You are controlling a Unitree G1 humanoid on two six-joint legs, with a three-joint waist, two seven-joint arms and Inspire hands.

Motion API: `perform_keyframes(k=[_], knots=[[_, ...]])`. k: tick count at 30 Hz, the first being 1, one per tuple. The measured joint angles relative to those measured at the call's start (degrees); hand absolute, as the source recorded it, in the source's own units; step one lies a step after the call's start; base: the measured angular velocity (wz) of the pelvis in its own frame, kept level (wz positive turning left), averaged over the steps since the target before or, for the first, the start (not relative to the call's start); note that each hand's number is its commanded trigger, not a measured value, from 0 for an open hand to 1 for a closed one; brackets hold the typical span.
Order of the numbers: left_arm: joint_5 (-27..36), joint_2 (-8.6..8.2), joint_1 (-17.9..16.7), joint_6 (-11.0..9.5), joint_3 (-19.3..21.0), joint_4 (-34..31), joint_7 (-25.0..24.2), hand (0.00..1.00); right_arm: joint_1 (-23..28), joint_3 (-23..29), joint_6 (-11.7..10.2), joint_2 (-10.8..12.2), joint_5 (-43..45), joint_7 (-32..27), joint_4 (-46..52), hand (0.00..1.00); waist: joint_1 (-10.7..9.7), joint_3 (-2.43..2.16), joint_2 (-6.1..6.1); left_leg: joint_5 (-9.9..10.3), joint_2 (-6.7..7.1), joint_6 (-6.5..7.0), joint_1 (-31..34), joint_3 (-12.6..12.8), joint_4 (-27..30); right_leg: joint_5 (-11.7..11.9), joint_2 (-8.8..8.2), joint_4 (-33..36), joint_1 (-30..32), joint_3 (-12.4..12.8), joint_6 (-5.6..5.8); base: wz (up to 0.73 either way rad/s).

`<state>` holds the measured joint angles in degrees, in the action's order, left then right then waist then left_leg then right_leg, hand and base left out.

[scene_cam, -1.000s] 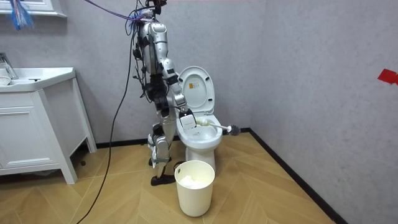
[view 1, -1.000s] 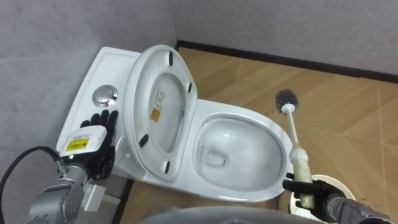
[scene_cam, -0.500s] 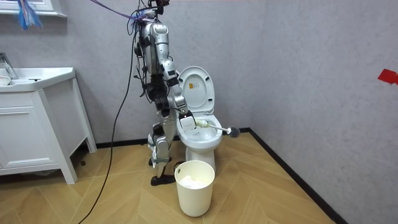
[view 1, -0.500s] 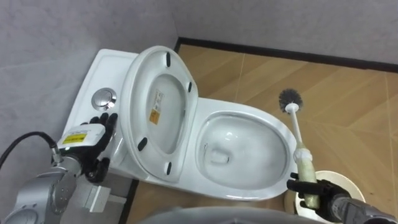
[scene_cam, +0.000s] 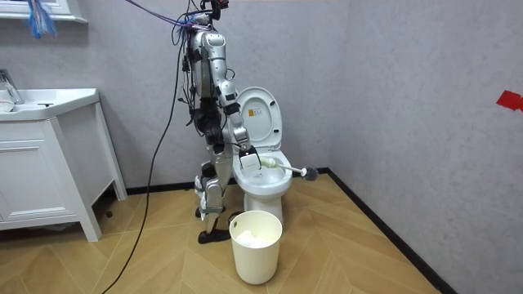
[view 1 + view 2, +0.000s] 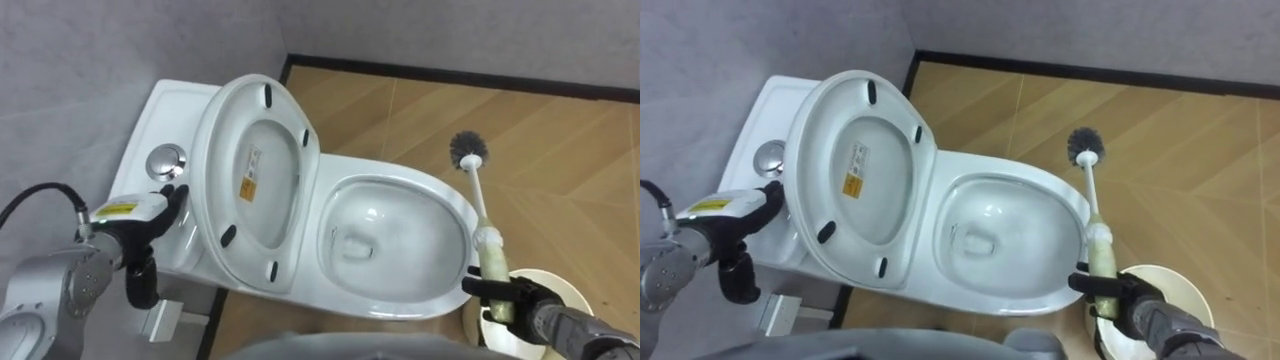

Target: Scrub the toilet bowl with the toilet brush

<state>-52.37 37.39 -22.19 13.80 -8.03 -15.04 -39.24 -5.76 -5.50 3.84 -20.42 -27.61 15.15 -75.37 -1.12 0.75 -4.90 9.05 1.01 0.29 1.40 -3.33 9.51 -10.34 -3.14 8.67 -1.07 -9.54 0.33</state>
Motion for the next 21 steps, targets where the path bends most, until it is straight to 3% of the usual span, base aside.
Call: perform_keyframes(k=[4, 9, 13, 16, 17, 18, 21], knots=[[-0.11, 0.0, 0.7, -0.46, -0.01, 0.04, -1.3, 0.0, -0.1, 0.02, -0.21, -0.12, 0.01, 0.02, -0.02, 1.0, -0.06, 0.39, -0.92, 0.0, 0.17, 0.0, 0.12, -0.21, 0.0, -0.11, -0.15, 0.01, 0.04, -0.06, 0.13, 0.02], [-0.72, -0.02, 0.34, -1.29, 0.05, -0.33, -1.4, 0.0, -0.5, 0.1, -0.32, -0.8, -0.1, -0.16, -0.01, 1.0, 0.26, 0.0, -1.82, -0.01, 0.42, 0.01, 1.11, -0.02, 0.11, -0.19, -0.53, 0.38, 1.16, -0.24, 0.27, 0.0], [-0.69, -0.15, -0.21, -2.16, 0.13, 0.22, 0.8, 0.0, -0.71, 0.15, -0.3, -1.04, -0.18, -1.55, -0.31, 1.0, 0.9, 0.03, -1.77, -0.01, 0.48, 0.01, 1.18, -0.22, 0.1, -0.4, -0.71, 1.16, 1.42, -1.02, 0.41, 0.04], [-0.78, -1.54, -1.64, -3.67, 0.6, 1.96, 5.6, 0.0, -0.87, 2.05, -0.28, -1.41, -0.31, -2.64, -0.18, 1.0, 1.58, 0.05, -1.26, -0.01, 0.62, 0.01, 1.25, -0.25, 0.1, -0.6, -0.86, 1.24, 1.42, -1.82, 0.43, 0.03], [-1.31, -2.92, -2.17, -4.69, 1.36, 3.24, 8.24, 0.0, -0.83, 2.35, -0.23, -1.48, -0.23, -3.61, 0.11, 1.0, 2.41, -0.11, -0.77, -0.01, 0.61, 0.01, 1.28, -0.18, 0.11, -0.72, -0.85, 1.38, 1.55, -1.81, 0.37, -0.05], [-2.06, -4.32, -2.84, -5.2, 1.73, 4.17, 11.1, 0.0, -0.66, 2.36, -0.23, -1.46, -0.23, -4.42, 0.43, 1.0, 3.17, -0.5, 0.01, -0.01, 0.57, 0.01, 1.41, -0.12, 0.13, -0.99, -0.87, 2.05, 1.79, -1.7, 0.3, 0.0], [-3.61, -7.78, -3.62, -6.54, 2.27, 7.06, 18.47, 0.0, 0.46, 2.47, -0.23, -1.38, -0.43, -6.0, 2.0, 1.0, 4.63, -0.82, 2.53, -0.01, 0.44, 0.01, 0.87, -0.08, 0.15, -1.32, -0.71, 2.19, 1.43, -1.92, 0.18, 0.08]])
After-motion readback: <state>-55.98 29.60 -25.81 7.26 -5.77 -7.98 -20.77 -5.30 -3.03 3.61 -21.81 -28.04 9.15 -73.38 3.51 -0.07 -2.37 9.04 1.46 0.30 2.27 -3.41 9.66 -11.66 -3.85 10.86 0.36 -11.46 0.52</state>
